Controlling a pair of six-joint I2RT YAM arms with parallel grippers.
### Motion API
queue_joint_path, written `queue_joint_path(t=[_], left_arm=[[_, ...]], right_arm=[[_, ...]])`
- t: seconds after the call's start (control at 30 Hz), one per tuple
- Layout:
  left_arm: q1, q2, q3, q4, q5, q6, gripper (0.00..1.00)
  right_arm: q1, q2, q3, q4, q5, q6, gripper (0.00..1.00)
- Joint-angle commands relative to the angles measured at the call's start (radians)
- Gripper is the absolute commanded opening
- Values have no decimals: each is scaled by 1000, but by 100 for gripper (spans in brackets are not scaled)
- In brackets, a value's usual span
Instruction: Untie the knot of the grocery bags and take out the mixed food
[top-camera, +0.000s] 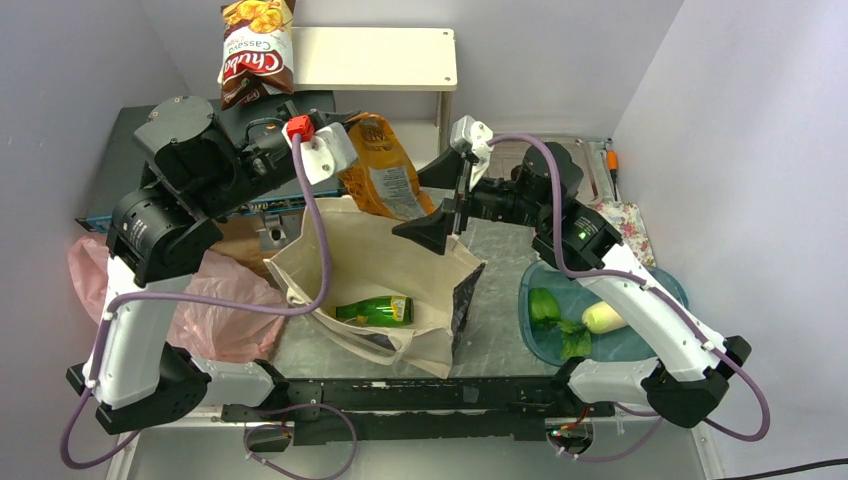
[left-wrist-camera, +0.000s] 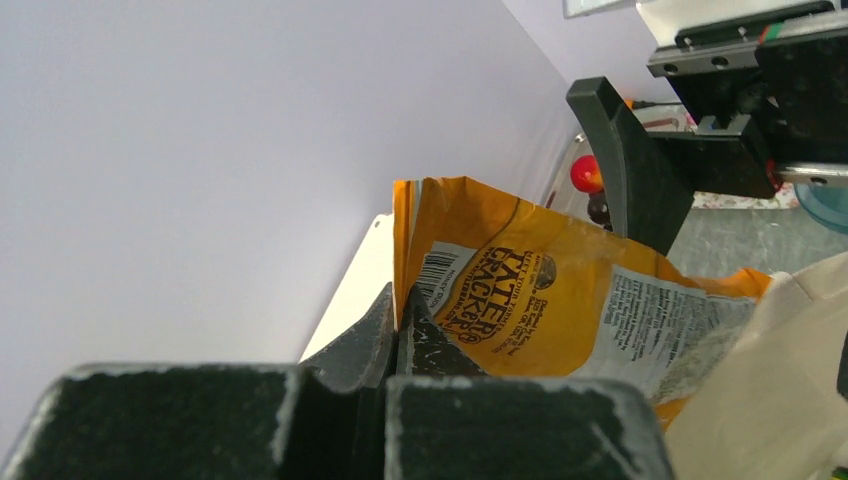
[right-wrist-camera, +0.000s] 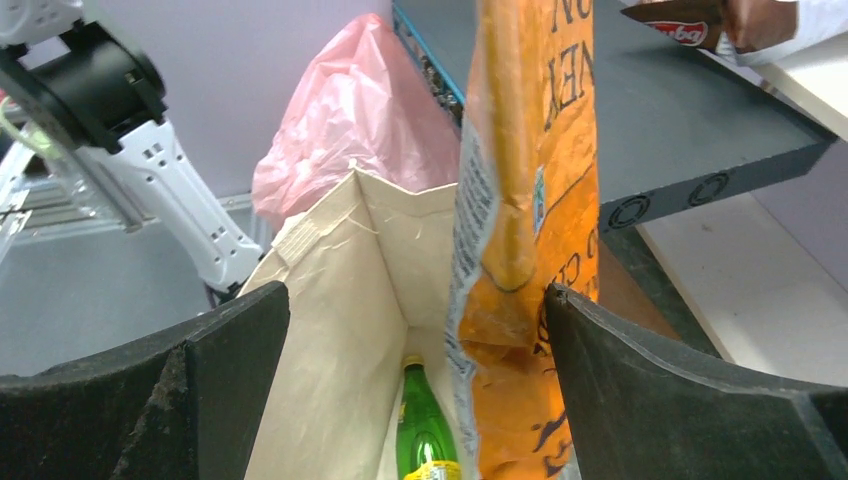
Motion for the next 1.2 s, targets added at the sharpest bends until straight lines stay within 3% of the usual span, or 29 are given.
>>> queue_joint_path(t=[0.0,0.13,0.37,0.6,0.67,0.83,0.9,1.03,1.07,1.17], left_arm=[[-2,-3,14,153,-25,-29,0],[-3,-2,20,162,5,-42,0],[-3,14,53,189,25,-90,0],[-3,6,37,234,-44,-102,0],[-2,4,36,246,-66,-114,0],[1,-23,-21,309,-168,-106,2],[5,-33,-41,339,-216,-114,21],[25,-59,-75,341,-235,-128,89],[26,-68,-99,346,-236,-122,97],[41,-135,-207,374,-288,-99,99]], right_arm=[[30,-7,-7,49,199,8,100],[29,-15,-42,89,283,-8,99],[30,16,-49,171,234,-37,95],[31,77,0,250,221,-39,90],[30,74,-9,277,188,-39,73],[31,96,29,299,319,-103,6],[30,100,49,320,382,-148,0],[21,122,91,389,507,-269,0],[19,136,105,407,541,-306,0],[-11,195,157,479,635,-417,0]])
